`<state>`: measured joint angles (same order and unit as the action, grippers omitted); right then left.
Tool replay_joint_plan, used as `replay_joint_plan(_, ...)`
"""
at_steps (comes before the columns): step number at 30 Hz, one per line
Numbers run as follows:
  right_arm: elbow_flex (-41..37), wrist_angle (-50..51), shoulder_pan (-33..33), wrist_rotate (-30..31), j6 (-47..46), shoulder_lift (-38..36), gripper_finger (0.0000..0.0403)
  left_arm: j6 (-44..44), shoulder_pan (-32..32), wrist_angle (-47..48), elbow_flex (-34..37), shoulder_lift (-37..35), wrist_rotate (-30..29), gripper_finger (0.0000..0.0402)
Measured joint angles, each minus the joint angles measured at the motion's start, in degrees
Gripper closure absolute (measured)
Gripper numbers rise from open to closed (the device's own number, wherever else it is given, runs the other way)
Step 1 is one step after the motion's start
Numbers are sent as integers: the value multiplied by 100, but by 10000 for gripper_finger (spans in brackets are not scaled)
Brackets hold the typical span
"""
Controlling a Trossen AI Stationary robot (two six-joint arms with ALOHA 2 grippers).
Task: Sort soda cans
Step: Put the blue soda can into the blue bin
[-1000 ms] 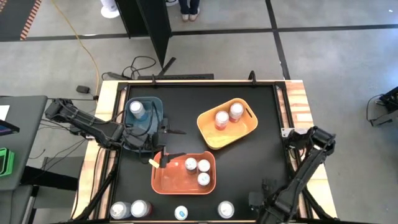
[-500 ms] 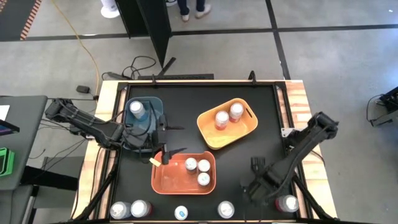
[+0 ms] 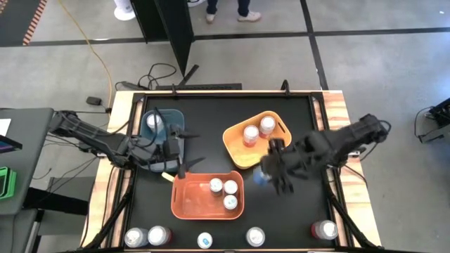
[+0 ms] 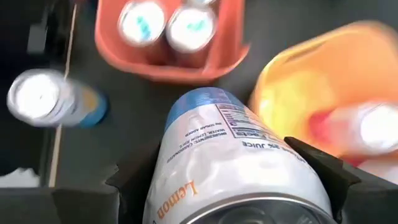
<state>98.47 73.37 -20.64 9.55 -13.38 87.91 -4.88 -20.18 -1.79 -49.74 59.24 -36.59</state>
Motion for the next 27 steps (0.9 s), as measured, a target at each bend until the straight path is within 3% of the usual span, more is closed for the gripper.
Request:
replay_joint_plan(8, 1459, -25, 1351, -263, 2184, 945, 91, 246, 0, 622, 0, -396, -395, 27)
replay_joint_plan(15, 2660, -56, 1981, -634, 3682, 2003, 91, 147, 2, 806, 2, -570, -503, 27)
replay_joint_plan(19, 3134, -46, 2241, -1040, 4238, 2480, 91, 42, 119, 790, 2, -609, -501, 27)
replay_joint_plan(27, 3653, 34, 2465, -1142, 4719, 2963, 92, 611, 808, 1111, 2, -191, -228, 27)
